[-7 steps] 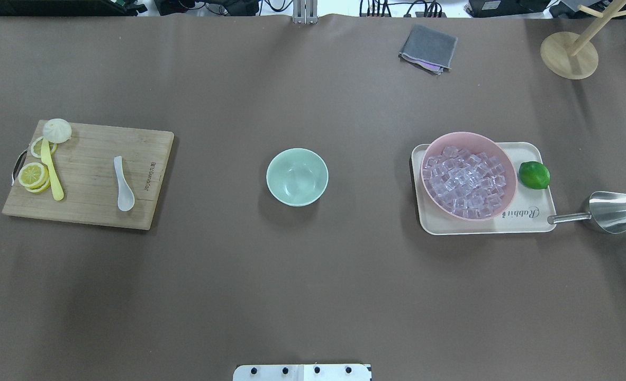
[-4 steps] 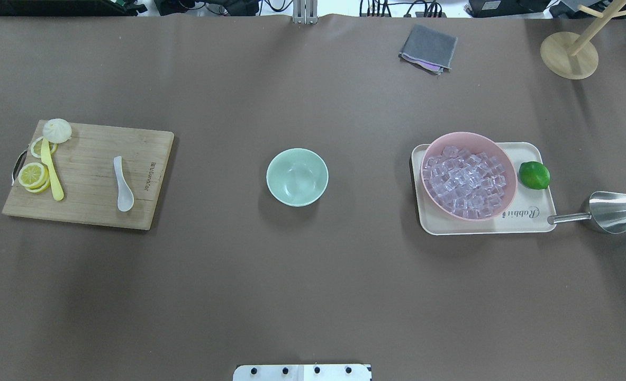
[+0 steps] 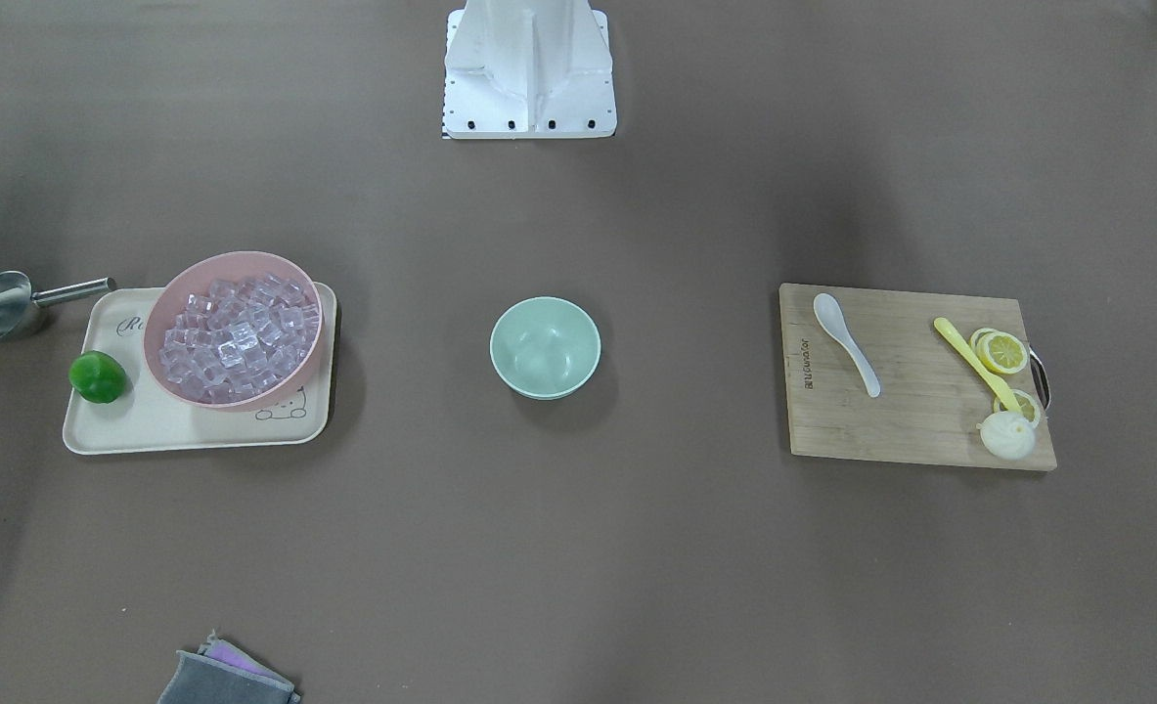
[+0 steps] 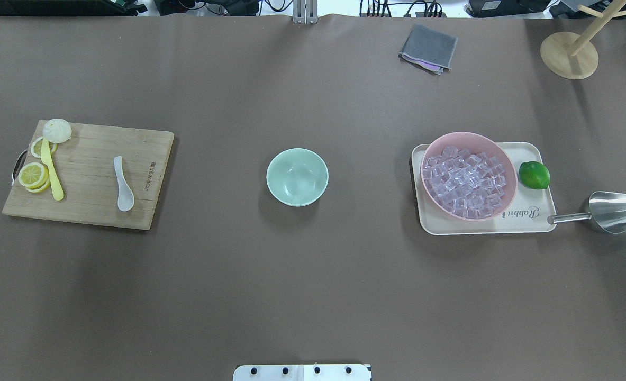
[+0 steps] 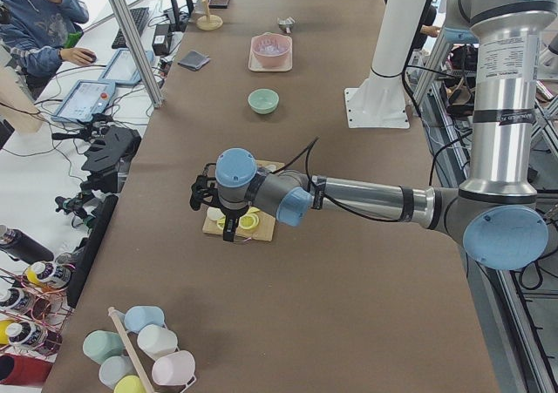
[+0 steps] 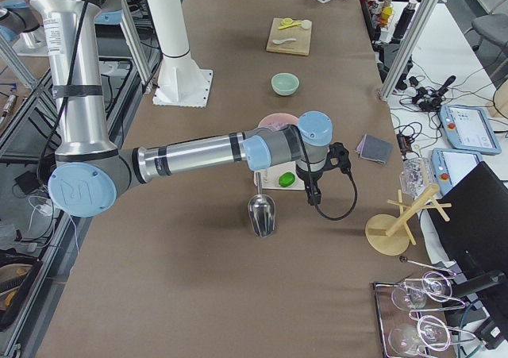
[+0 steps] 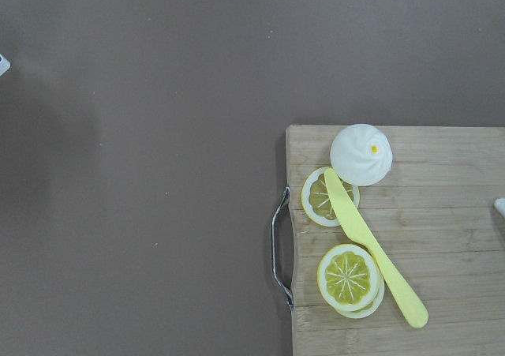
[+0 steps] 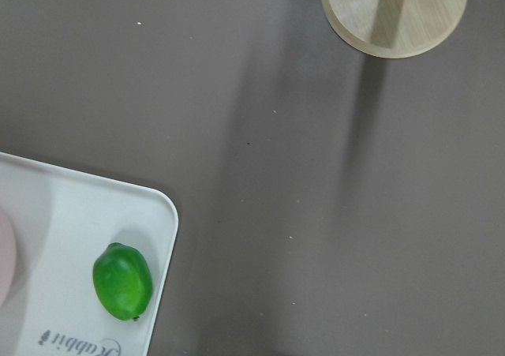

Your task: Put spoon and ice into bowl

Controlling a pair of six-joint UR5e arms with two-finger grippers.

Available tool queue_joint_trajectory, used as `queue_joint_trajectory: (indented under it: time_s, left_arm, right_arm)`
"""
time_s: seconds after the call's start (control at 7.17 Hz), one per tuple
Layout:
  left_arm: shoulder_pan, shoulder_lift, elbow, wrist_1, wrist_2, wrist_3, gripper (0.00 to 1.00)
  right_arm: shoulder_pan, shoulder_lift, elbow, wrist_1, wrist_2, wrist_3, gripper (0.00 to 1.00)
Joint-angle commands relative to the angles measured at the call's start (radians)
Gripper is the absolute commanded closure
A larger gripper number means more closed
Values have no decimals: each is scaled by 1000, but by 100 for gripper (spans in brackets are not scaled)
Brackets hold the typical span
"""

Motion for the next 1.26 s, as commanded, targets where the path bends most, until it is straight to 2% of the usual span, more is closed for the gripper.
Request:
queue_joint_trajectory:
  time_s: [0.0,0.14,0.28,0.42,0.56,0.7,0.84,1.12]
  left_arm:
    - [87,-107,-4,-27,6,-332,2]
    - [165,-161,-9,-27,76,-430,3]
    - [263,-196,-9,-25,142,-515,4]
    - [342,-239,-3,-22,206,-619,7]
    - [432,-255,11,-20,248,-655,7]
    - [480,-279,20,-19,260,-733,9]
    - [537,-288,33,-20,265,-773,11]
    - [603,-287,62,-27,299,-776,21]
  right_arm:
    - [-53,28,23,19,56,130,0]
    - [-110,48,57,76,44,295,0]
    - [-198,50,128,146,-45,450,1]
    - [-321,65,184,150,-137,583,3]
    - [-402,100,193,150,-187,644,8]
    - [-450,138,187,148,-200,644,10]
    - [-502,146,189,148,-277,643,12]
    - [-553,198,169,144,-310,644,14]
